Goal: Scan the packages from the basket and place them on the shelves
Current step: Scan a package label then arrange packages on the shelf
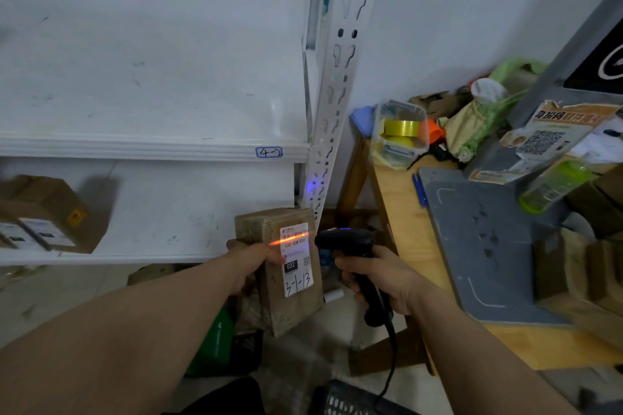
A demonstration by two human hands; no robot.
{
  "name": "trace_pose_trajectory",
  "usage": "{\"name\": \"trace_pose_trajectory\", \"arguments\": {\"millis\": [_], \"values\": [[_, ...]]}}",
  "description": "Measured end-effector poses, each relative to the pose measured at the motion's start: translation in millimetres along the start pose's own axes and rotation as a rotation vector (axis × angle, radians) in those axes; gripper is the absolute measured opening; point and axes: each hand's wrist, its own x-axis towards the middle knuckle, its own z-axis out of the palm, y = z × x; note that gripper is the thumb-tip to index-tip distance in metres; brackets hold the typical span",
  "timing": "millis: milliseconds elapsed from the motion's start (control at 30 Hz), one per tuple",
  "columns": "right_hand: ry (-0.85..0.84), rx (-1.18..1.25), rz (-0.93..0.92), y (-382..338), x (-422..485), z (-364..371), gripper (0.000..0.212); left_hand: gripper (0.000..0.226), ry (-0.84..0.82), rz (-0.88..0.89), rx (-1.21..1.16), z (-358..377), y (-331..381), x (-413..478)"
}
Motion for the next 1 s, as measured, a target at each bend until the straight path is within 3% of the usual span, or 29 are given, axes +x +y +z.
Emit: {"name": "trace_pose_trajectory", "arguments": {"millis": [533,633,733,867,933,1000], "values": [[-0.008,-0.050,0.075,-1,4,-27,0.032,0.084,-0.085,0.014,0.087,14,10,-3],[0.112,-0.051,0.122,11,4,-55,0.025,0.087,-0.149,0.030,0.154,29,15,-6],[0.371,-0.210,0.174,38,9,-94,0.018,0.089,-0.222,0.041,0.206,49,18,-7],[0.523,-0.357,0.287,76,14,-135,0.027,0.107,-0.312,0.071,0.245,74,21,5],[0.541,-0.425,0.287,86,18,-145,0.026,0.098,-0.332,0.085,0.249,86,30,-5],[0.564,-0.447,0.297,89,22,-148,0.019,0.071,-0.359,0.104,0.267,98,39,-13]]}}
